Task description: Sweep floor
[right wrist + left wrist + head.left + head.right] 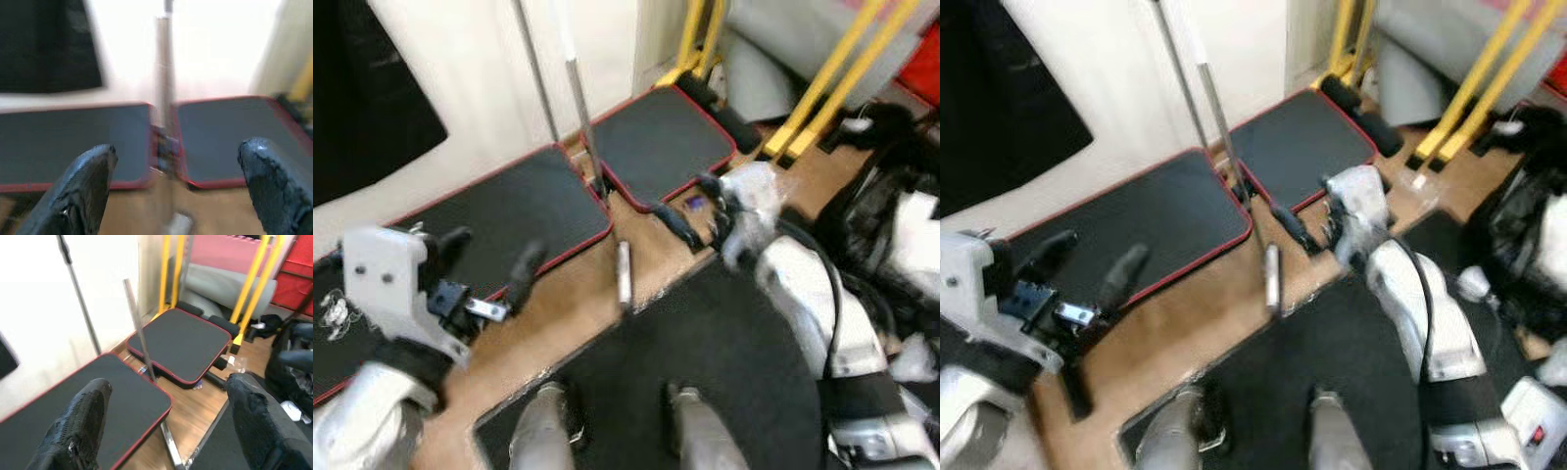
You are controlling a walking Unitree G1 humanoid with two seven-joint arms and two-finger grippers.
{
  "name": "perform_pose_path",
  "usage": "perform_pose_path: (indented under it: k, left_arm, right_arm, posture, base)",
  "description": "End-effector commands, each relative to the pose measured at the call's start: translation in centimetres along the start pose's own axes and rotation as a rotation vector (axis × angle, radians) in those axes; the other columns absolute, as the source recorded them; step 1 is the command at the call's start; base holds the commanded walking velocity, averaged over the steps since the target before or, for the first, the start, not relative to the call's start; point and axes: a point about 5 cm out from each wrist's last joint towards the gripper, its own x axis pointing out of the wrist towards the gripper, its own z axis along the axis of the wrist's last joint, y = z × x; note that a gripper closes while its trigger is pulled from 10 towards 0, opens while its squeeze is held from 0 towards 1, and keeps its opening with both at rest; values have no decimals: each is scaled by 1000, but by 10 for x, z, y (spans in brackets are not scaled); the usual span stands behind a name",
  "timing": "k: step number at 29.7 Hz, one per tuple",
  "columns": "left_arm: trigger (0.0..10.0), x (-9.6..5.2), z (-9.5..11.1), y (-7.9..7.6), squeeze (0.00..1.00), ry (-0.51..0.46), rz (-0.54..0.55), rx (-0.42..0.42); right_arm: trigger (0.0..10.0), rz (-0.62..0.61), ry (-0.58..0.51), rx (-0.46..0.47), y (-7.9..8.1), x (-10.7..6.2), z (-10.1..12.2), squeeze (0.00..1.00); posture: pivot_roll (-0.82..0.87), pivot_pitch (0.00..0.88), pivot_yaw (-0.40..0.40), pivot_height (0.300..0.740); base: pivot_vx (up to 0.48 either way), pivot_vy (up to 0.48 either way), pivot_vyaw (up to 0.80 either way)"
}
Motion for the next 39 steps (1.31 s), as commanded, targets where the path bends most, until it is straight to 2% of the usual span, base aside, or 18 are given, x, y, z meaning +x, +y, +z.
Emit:
perform_pose_path:
  k: [1,2,4,5,6,8,9,10,12,14,15,16,17,19,22,30,33,39]
  left_arm:
    - [10000,2,-13,-5,0,42,-42,12]
    - [10000,2,-13,-5,0,42,-42,12]
    - [10000,4,-20,-8,0,61,-42,28]
    - [10000,4,-20,-8,0,61,-42,28]
    - [10000,4,-24,-11,0,73,-47,32]
    - [10000,6,-30,-22,0,96,-82,20]
    - [10000,6,-30,-22,0,96,-82,20]
    - [10000,7,-33,-25,0,99,-92,17]
    - [10000,8,-35,-29,0,110,-93,-10]
    - [10000,8,-35,-29,0,110,-93,-10]
    - [10000,5,-39,-36,0,136,-103,-44]
    - [10000,5,-39,-36,0,136,-103,-44]
    - [10000,1,-50,-48,0,173,-118,-110]
    - [10000,-1,-61,-53,0,190,-96,-144]
    - [10000,-1,-70,-55,0,192,-73,-162]
    - [10000,4,-74,-54,0,163,-66,-186]
    - [10000,13,-74,-51,0,140,-69,-193]
    - [10000,21,-75,-48,0,117,-78,-204]
  right_arm:
    - [10000,-61,39,-72,-7,-20,-12,0]
    - [10000,-61,39,-72,-7,-20,-12,0]
    - [10000,-78,64,-55,-1,-36,-22,0]
    - [10000,-78,64,-55,-1,-36,-22,0]
    - [10000,-91,74,-40,4,-44,-27,0]
    - [10000,-98,102,17,26,-57,-37,0]
    - [10000,-98,102,17,26,-57,-37,0]
    - [10000,-82,99,33,36,-60,-39,0]
    - [10000,-58,106,19,42,-63,-36,0]
    - [10000,-58,106,19,42,-63,-36,0]
    - [10000,-59,111,24,41,-62,-35,0]
    - [10000,-59,111,24,41,-62,-35,0]
    - [10000,-65,113,22,39,-56,-34,0]
    - [10000,-62,95,15,40,-50,-35,0]
    - [10000,-59,84,23,40,-45,-35,0]
    - [10000,-66,70,48,40,-36,-36,0]
    - [10000,-80,63,76,37,-28,-37,0]
    - [10000,-73,62,98,38,-21,-38,0]
  posture:
    - [-67,175,-25,740]
    - [-67,175,-25,740]
    - [-86,150,-25,740]
    - [-86,150,-25,740]
    - [-89,141,-27,740]
    - [-107,109,-24,740]
    - [-107,109,-24,740]
    - [-104,94,-28,740]
    - [-116,75,-24,740]
    - [-116,75,-24,740]
    - [-114,65,-20,740]
    - [-114,65,-20,740]
    - [-105,30,-22,740]
    - [-111,18,-15,740]
    - [-121,8,-5,740]
    - [-125,0,7,740]
    - [-121,0,11,740]
    - [-115,0,9,740]
  base:
    - [0,0,-800]
    - [0,0,-800]
    - [0,0,-800]
    - [0,0,-800]
    - [0,0,-800]
    - [0,0,-800]
    - [0,0,-800]
    - [0,0,-800]
    - [0,0,-800]
    - [0,0,-800]
    - [0,0,-800]
    - [0,0,-800]
    - [0,0,-800]
    - [0,0,-800]
    - [0,0,-800]
    - [0,0,-800]
    - [0,0,-800]
    - [0,0,-800]
